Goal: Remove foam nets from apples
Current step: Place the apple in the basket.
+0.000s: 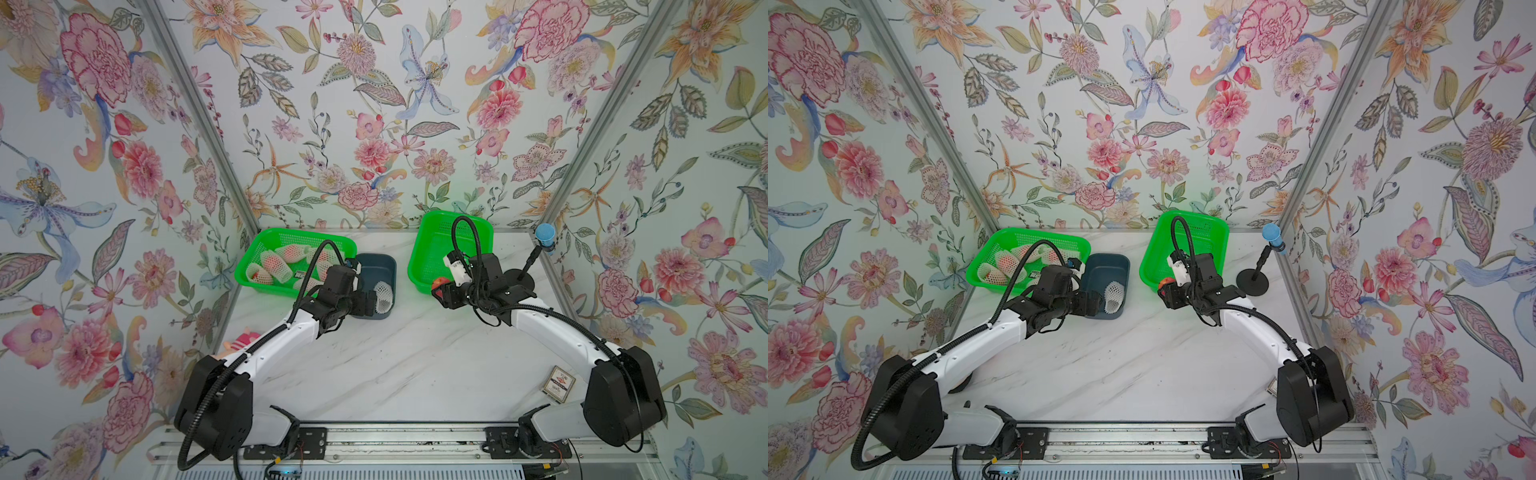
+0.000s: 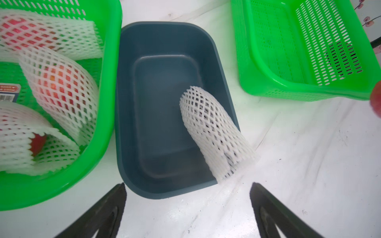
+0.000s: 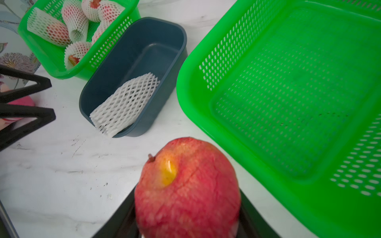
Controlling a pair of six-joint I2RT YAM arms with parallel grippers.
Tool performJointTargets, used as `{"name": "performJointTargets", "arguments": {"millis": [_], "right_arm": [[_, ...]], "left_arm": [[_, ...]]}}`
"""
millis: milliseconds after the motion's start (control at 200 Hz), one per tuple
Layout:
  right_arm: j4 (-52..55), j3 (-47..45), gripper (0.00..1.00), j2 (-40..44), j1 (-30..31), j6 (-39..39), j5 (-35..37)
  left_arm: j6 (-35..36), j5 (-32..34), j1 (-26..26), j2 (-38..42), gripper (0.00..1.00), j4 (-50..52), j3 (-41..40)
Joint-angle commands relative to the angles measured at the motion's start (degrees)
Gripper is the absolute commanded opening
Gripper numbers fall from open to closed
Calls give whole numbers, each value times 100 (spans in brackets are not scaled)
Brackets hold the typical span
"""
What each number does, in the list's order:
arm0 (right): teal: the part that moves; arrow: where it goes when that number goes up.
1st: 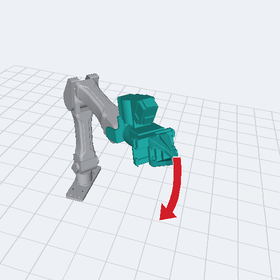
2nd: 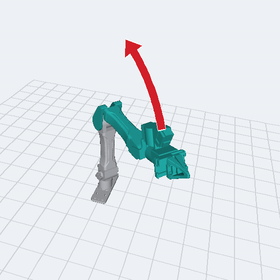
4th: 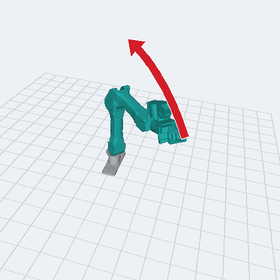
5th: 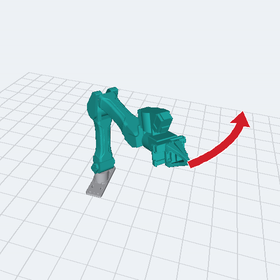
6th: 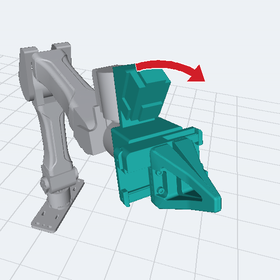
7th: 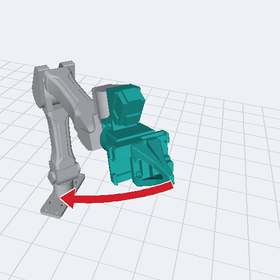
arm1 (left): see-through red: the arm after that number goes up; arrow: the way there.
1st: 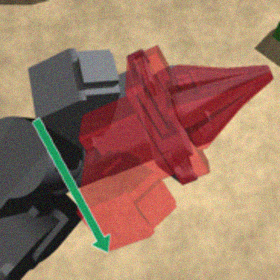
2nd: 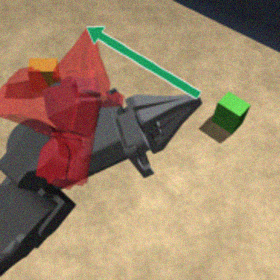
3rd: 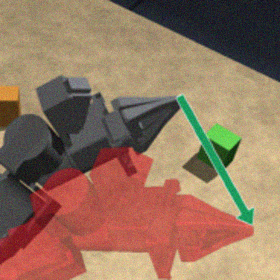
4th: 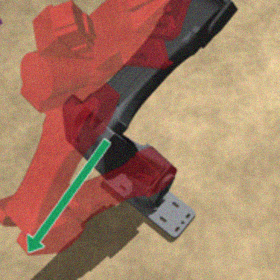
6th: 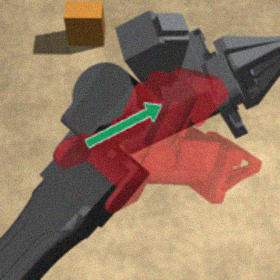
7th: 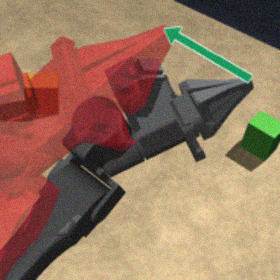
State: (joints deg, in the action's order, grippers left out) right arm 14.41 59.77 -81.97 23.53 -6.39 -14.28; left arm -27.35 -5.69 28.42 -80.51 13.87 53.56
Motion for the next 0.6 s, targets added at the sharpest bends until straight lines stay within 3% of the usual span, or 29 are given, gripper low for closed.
{"name": "performJointTargets", "arguments": {"millis": [0,310,596], "right_arm": [[215,349,57,-115,-337,147,-349],[219,971,57,-744,-979,68,-656],[231,1742,57,-1780,-1022,-51,-778]], "left_arm": [[133,-184,68,-239,95,-43,240],[124,-99,258,-842,91,-90,429],[140,1080,255,-1777,92,431,1282]]}}
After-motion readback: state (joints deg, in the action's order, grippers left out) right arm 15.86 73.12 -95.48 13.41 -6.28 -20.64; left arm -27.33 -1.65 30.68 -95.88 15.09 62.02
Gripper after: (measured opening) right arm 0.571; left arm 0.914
